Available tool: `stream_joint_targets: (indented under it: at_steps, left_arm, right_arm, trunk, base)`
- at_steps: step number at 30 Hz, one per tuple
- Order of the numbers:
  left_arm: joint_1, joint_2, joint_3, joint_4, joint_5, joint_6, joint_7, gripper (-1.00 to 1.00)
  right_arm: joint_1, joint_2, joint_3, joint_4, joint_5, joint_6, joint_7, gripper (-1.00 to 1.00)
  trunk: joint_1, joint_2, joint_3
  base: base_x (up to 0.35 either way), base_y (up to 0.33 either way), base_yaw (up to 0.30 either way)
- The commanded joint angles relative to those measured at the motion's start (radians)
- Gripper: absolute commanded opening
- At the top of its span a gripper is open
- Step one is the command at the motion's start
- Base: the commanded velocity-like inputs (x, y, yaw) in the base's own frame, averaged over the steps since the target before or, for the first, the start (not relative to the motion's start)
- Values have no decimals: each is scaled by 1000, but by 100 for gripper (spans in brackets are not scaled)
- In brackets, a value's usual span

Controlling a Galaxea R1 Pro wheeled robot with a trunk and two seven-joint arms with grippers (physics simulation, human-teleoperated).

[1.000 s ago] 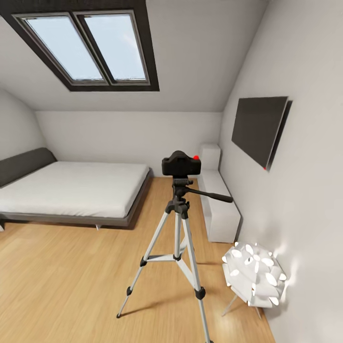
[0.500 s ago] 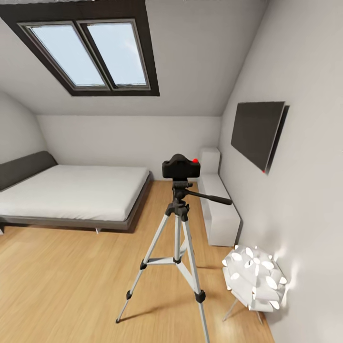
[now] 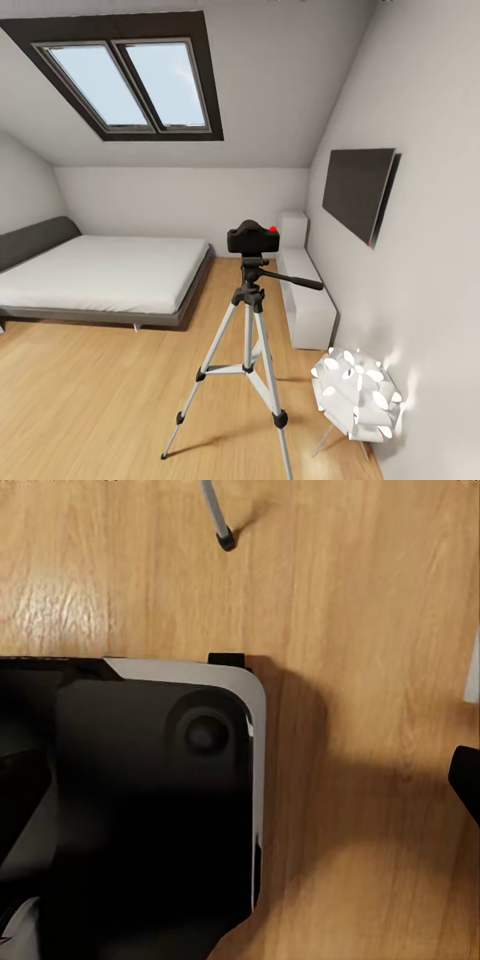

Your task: Attach the digital camera to the camera tripod in the bedroom.

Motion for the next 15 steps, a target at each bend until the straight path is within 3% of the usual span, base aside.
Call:
stream_joint_targets:
  at_steps: [1,15]
  left_arm:
    - [0,0,-8,-1,7,-1,5,100]
    - [0,0,-7,-1,7,-1,4,100]
  right_arm:
    - [-1,-1,7,3,-11,-5,5,100]
    - [-2,-1,7,3,-11,-4,7,100]
  trunk:
    - [0,-1,1]
    - [0,-1,24]
  base:
    - [0,0,0]
    - [0,0,0]
